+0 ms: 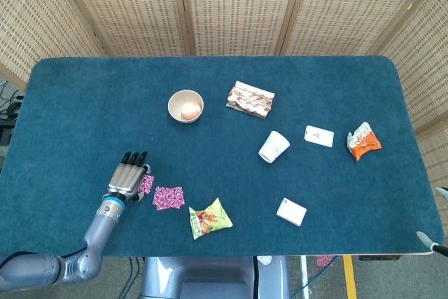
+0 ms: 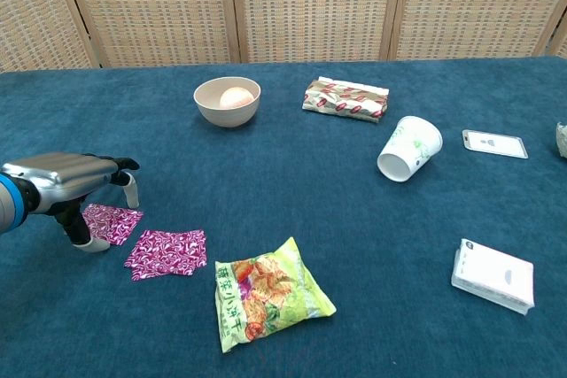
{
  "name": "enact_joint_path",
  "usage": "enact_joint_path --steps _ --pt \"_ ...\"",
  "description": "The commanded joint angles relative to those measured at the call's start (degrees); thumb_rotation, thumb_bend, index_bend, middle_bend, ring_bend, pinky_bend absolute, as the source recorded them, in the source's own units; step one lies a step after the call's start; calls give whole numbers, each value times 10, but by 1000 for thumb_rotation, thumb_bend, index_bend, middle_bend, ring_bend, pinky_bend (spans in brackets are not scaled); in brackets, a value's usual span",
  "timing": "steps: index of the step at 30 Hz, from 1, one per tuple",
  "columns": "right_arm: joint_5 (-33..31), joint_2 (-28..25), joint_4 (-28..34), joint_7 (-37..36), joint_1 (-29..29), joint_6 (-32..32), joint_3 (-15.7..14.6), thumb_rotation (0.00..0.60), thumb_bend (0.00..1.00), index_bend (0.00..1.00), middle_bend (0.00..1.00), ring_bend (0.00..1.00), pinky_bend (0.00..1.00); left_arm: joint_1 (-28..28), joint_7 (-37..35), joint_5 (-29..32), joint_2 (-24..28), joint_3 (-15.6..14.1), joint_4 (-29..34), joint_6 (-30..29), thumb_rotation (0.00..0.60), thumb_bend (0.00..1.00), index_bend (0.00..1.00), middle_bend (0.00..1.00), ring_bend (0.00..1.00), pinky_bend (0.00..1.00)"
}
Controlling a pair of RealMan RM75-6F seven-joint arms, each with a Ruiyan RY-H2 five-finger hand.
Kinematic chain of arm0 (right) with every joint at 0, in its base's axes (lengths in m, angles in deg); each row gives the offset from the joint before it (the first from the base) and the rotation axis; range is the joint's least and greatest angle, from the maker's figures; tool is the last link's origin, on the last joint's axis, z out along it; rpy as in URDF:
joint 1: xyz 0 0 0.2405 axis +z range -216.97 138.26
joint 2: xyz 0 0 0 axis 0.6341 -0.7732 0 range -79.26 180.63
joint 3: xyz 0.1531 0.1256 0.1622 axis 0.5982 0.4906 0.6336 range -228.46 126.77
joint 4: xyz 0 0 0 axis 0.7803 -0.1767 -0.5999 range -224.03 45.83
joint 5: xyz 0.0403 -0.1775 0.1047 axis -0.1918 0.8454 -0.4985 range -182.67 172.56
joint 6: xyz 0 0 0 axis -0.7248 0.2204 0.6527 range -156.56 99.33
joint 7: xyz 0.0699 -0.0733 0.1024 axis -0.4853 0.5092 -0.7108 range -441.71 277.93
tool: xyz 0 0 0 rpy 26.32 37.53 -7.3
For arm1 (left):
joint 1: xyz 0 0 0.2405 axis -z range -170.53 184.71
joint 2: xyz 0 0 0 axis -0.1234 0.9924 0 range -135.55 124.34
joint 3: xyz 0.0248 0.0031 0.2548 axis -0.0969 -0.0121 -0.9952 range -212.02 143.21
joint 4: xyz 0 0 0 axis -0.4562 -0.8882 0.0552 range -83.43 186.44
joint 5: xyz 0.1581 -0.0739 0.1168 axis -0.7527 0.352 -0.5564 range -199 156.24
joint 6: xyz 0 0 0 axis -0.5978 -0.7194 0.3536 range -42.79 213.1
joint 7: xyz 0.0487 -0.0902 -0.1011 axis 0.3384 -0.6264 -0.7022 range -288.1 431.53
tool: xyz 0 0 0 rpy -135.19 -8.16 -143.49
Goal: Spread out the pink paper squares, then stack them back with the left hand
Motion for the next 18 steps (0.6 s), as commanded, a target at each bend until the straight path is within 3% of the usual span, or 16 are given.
enact_joint_path --steps 1,18 --pt "0 0 0 1 0 0 0 600 129 174 208 0 0 0 0 0 -1 0 -1 0 582 287 391 0 0 0" --pt "1 -1 1 2 0 1 1 600 128 174 209 0 0 -1 -9 -2 1 0 0 3 584 304 431 0 0 0"
